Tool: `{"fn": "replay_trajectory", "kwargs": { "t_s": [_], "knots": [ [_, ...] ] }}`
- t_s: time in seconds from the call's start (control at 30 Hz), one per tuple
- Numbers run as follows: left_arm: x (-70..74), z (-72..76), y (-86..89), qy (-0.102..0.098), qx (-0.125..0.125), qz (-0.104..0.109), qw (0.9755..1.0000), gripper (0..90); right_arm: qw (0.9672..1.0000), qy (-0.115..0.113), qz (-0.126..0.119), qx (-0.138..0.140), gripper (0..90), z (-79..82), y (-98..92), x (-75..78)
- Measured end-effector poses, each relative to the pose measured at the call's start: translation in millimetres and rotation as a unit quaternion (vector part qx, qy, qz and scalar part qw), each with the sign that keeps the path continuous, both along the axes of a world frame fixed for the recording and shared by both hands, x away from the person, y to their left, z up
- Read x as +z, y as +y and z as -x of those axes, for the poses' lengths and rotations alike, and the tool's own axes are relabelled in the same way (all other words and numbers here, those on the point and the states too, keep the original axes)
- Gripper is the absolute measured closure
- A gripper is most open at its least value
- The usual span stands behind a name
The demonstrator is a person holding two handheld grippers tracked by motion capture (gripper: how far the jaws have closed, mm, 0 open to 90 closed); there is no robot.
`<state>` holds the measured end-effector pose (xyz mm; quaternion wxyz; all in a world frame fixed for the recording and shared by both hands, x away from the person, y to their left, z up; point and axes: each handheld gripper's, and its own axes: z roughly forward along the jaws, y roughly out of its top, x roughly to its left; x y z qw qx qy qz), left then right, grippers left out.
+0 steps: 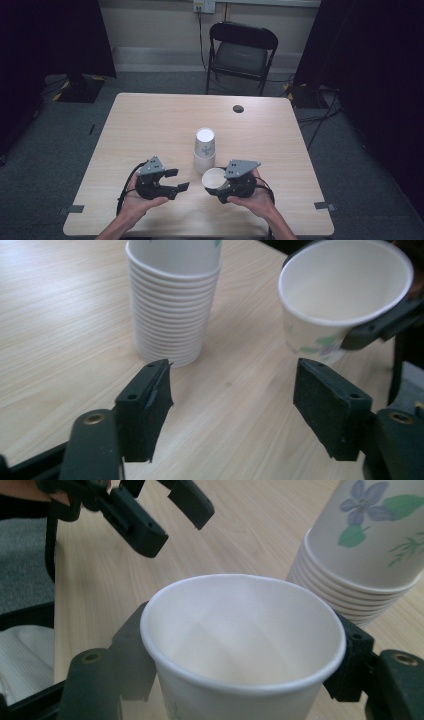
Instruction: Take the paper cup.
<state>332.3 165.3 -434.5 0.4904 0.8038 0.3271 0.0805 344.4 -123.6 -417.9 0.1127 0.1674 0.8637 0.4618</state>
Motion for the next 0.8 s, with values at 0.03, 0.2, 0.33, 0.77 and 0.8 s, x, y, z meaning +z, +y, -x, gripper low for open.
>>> {"fn": "replay_trajectory", "kwargs": {
  "t_s": [0.03, 0.2, 0.33, 0.77, 0.8],
  "knots": [
    [-0.3, 0.4, 1.4, -0.002, 0.002, -0.005, 1.0000, 29.2, 1.0000, -0.001, -0.001, -0.005, 30.0, -1.0, -1.0, 0.6],
    [-6.0, 2.3, 9.7, -0.008, 0.025, -0.014, 0.9996, 22.6, 0.9992, 0.004, -0.021, -0.035, 30.3, -6.7, -8.7, 3.6],
    [-7.8, 2.7, 19.1, -0.012, 0.035, -0.009, 0.9993, 20.5, 0.9980, 0.000, -0.025, -0.058, 30.6, -9.7, -15.1, 6.1],
    [-7.9, 3.3, 42.2, -0.028, 0.061, -0.014, 0.9976, 15.7, 0.9883, -0.012, -0.034, -0.148, 31.0, -19.3, -44.1, 5.9],
    [-8.0, 2.8, 43.1, -0.030, 0.066, -0.014, 0.9973, 15.7, 0.9873, -0.011, -0.034, -0.155, 31.0, -20.9, -46.3, 5.5]
  ]
}}
